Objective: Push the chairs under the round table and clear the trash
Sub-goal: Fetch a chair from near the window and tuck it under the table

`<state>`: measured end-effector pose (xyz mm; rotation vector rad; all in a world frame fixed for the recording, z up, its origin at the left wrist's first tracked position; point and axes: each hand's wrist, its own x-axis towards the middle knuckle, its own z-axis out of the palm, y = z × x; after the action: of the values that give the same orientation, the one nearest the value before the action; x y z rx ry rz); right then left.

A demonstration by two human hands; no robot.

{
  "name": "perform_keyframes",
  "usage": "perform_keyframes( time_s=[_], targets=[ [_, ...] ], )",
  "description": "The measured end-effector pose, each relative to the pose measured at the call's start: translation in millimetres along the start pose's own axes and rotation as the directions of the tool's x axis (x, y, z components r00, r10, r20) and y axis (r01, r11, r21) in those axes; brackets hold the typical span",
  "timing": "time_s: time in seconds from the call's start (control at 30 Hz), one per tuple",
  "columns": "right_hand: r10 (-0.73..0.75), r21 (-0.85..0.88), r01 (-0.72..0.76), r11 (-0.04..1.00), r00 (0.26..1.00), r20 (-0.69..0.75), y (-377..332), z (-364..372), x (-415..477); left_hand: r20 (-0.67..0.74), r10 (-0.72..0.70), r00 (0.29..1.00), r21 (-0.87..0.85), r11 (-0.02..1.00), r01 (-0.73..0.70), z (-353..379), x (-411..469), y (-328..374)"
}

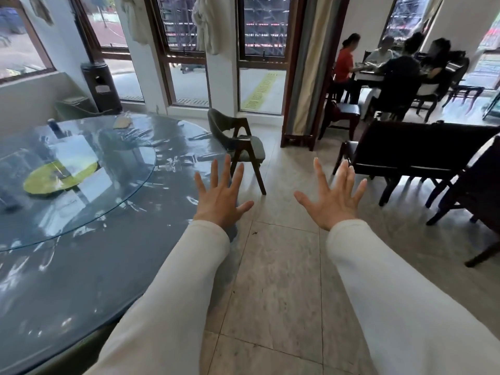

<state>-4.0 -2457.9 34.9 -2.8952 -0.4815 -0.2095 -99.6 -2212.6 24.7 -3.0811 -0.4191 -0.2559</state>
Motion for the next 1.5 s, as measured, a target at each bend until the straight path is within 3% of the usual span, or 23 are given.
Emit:
perform_keyframes(
  time_s=[0.37, 0.87, 1.17, 1.5],
  targets=[
    [0.011, -0.066, -0.009, 0.998, 1.0, 0.025, 18.0, 53.6, 191.0, 0.017, -0.013, 1.0, 0.012, 1.0, 0.013, 46.2, 191.5, -13.8],
    [-0.019, -0.07, 0.024, 0.997, 0.997, 0.075, 78.3, 124.3, 550.6, 0.087, -0.134, 0.987, -0.016, 0.991, 0.135, 142.7, 521.9, 10.3],
    [-0.072, -0.046, 0.08, 0.996, 0.984, 0.161, 57.5, 188.1, 743.6, 0.121, -0.178, 0.977, -0.027, 0.983, 0.182, 200.9, 702.0, -22.5],
    [-0.104, -0.026, 0.109, 0.994, 0.984, 0.142, 4.6, 234.3, 1006.0, 0.128, -0.198, 0.972, -0.023, 0.979, 0.203, 237.4, 961.0, -88.6]
  ],
)
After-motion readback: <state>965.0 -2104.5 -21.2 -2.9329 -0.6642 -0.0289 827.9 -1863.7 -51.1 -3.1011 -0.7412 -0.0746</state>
